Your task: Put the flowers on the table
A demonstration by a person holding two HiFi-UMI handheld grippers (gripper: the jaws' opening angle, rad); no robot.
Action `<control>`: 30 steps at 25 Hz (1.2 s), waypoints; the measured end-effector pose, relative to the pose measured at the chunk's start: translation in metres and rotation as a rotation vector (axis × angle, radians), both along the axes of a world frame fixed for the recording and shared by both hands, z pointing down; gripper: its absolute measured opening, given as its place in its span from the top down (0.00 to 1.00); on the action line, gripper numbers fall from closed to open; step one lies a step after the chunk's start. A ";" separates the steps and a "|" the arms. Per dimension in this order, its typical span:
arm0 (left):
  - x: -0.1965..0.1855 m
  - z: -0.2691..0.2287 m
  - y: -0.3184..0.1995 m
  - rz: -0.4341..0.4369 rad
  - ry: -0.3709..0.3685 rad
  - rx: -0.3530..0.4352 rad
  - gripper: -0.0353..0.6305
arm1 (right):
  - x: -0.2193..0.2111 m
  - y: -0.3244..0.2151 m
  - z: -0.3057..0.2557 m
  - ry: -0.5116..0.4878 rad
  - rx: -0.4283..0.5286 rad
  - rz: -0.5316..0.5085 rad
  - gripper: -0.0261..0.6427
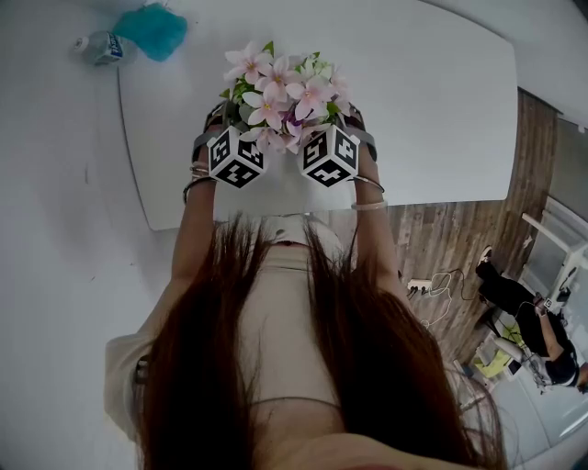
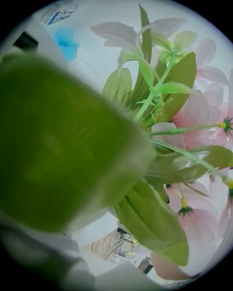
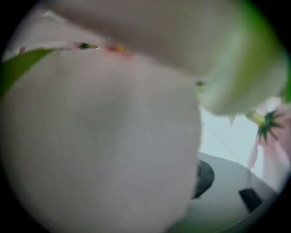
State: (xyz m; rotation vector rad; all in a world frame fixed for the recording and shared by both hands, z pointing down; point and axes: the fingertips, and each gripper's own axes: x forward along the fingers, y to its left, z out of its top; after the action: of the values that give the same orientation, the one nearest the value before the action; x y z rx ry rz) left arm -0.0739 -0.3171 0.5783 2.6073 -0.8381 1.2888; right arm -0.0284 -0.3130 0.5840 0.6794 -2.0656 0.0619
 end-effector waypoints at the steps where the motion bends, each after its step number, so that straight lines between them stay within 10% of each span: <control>1: 0.000 0.001 0.000 -0.001 0.000 -0.003 0.40 | 0.000 0.000 0.001 0.000 -0.003 -0.001 0.39; 30: -0.009 0.031 0.004 -0.014 -0.024 -0.077 0.40 | -0.008 0.004 0.031 0.004 -0.080 -0.025 0.39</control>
State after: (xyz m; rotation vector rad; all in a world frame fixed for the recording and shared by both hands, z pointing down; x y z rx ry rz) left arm -0.0825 -0.3127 0.6089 2.5279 -0.7920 1.3234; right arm -0.0368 -0.3093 0.6147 0.6042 -2.0558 0.1278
